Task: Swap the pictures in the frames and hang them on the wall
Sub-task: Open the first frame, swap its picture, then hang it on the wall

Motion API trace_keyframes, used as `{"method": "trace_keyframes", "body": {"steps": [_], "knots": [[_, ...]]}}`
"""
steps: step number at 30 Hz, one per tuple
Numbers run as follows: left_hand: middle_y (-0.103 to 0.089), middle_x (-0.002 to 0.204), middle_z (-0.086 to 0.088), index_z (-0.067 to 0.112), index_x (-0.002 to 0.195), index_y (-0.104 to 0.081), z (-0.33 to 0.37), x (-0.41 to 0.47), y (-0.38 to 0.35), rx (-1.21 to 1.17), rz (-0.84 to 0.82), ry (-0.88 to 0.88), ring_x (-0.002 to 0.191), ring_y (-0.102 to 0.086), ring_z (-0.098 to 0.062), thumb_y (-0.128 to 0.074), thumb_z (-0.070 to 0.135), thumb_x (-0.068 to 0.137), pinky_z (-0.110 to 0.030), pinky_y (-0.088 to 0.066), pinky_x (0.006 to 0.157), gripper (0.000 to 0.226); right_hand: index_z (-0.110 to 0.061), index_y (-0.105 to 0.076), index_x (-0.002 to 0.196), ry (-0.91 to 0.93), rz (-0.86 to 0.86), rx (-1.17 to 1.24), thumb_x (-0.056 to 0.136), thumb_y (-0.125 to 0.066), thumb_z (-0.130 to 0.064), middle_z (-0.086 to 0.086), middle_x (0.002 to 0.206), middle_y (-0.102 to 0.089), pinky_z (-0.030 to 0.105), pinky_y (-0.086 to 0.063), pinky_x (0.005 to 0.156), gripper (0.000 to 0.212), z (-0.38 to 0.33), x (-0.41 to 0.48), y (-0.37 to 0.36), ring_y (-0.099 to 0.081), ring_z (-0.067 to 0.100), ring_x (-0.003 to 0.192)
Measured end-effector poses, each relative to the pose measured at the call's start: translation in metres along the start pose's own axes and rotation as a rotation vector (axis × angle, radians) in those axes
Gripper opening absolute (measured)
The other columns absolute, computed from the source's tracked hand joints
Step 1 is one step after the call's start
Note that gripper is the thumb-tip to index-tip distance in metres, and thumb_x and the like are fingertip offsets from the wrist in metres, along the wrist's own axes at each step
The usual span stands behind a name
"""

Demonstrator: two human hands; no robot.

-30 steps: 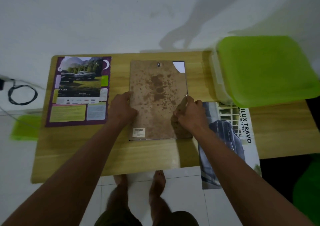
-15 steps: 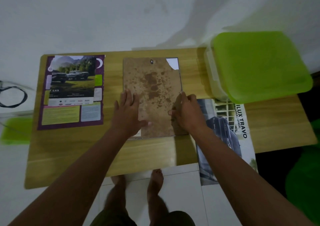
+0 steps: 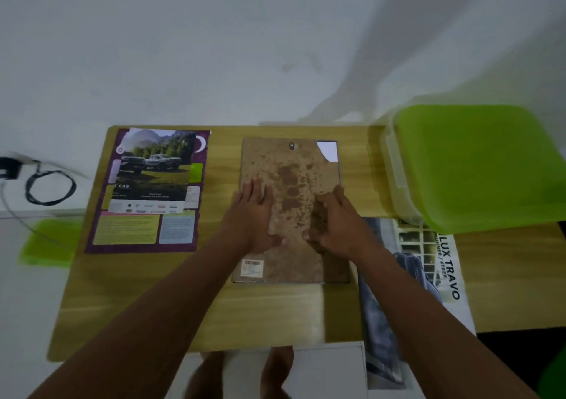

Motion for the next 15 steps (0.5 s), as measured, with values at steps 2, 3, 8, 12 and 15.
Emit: {"method": "trace_keyframes", "body": {"steps": [2, 3, 8, 12, 15], "knots": [[0.016, 0.156, -0.026, 0.004, 0.151, 0.011, 0.001, 0.000, -0.001, 0.005, 0.022, 0.002, 0.145, 0.015, -0.039, -0.056, 0.074, 0.075, -0.044, 0.004, 0.118, 0.123, -0.022, -0.030, 0.146, -0.023, -0.011, -0.010, 0.069, -0.086, -0.044, 0.008, 0.161, -0.010, 0.042, -0.042, 0.107, 0.097, -0.001, 0.003, 0.001, -0.037, 0.033, 0.139], [0.016, 0.156, -0.026, 0.004, 0.151, 0.010, 0.002, -0.001, -0.001, 0.006, 0.038, 0.009, 0.145, 0.015, -0.039, -0.055, 0.075, 0.075, -0.045, 0.004, 0.118, 0.122, -0.021, -0.028, 0.147, -0.027, -0.014, -0.017, 0.068, -0.086, -0.044, 0.008, 0.161, -0.011, 0.042, -0.043, 0.106, 0.100, -0.001, 0.004, 0.001, -0.039, 0.033, 0.137], [0.009, 0.158, -0.025, 0.005, 0.152, 0.003, 0.008, 0.000, 0.000, 0.028, 0.044, 0.060, 0.147, 0.007, -0.039, -0.055, 0.076, 0.074, -0.047, -0.012, 0.118, 0.121, -0.020, -0.029, 0.149, -0.001, -0.026, -0.047, 0.065, -0.085, -0.053, 0.007, 0.161, -0.014, 0.039, -0.044, 0.105, 0.107, 0.001, 0.004, 0.003, -0.041, 0.030, 0.137], [-0.038, 0.143, -0.015, 0.015, 0.138, -0.037, -0.001, 0.007, 0.037, 0.036, 0.266, 0.039, 0.130, -0.037, -0.030, -0.061, 0.078, 0.066, -0.041, -0.042, 0.099, 0.099, -0.021, -0.041, 0.142, 0.047, 0.024, -0.074, 0.068, -0.082, -0.054, 0.004, 0.149, -0.031, 0.036, -0.048, 0.095, 0.090, 0.000, 0.005, 0.018, -0.050, 0.029, 0.126], [-0.007, 0.157, -0.026, 0.008, 0.151, -0.014, -0.009, 0.030, 0.037, 0.100, 0.165, -0.032, 0.146, -0.006, -0.040, -0.056, 0.087, 0.059, -0.049, -0.013, 0.118, 0.129, -0.019, -0.046, 0.136, 0.066, 0.040, -0.089, 0.068, -0.084, -0.050, 0.003, 0.147, -0.027, 0.034, -0.047, 0.092, 0.083, -0.002, 0.010, 0.026, -0.048, 0.029, 0.124]]}}
Point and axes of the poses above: each hand's wrist, its own x-axis towards the middle knuckle, its own y-axis out of the back of the hand, z = x × y, the point moved 7 cm from there along x, towards the middle knuckle
